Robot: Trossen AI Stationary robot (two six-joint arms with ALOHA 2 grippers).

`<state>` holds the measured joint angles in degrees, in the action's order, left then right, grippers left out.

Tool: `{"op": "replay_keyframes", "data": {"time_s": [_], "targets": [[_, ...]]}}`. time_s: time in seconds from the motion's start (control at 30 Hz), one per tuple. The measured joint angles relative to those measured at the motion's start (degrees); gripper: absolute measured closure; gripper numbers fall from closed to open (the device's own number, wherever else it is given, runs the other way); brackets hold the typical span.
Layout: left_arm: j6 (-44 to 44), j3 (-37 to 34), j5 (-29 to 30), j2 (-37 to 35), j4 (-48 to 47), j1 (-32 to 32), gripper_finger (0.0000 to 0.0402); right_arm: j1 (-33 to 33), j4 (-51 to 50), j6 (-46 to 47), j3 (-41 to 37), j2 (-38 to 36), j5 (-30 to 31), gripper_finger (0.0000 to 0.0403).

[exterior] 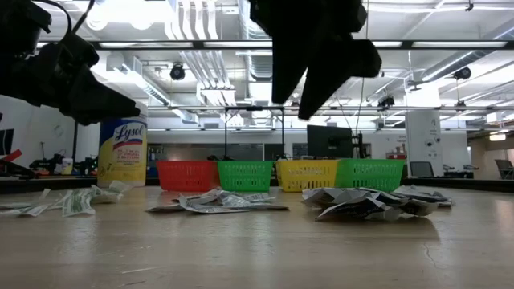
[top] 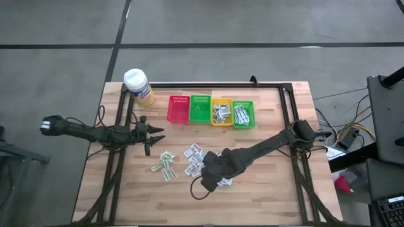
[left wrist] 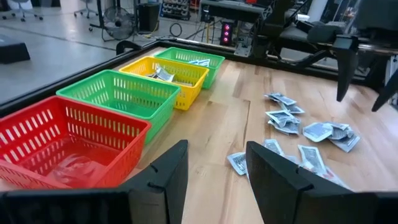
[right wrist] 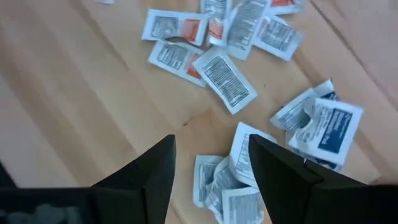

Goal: Pick & Place First Aid Supplies
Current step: Put the blue alcohol pad into the yellow bin

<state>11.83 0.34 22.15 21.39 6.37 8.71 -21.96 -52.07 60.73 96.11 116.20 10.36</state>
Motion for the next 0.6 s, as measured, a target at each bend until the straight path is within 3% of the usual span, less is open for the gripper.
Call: {"op": "replay_keyframes", "data": {"time_s": [0.2,0.6], "targets": [[-3.3,0.0,0.0,0.0,0.0,0.0,0.0243,-0.3,-2.8,2.7,3.7,5.1,-4.2,0.0202],[-7.2,0.0,0.0,0.0,0.0,0.0,0.0243,-0.1,-20.4,3.8,21.7,18.4,-3.4,0.0202]]}}
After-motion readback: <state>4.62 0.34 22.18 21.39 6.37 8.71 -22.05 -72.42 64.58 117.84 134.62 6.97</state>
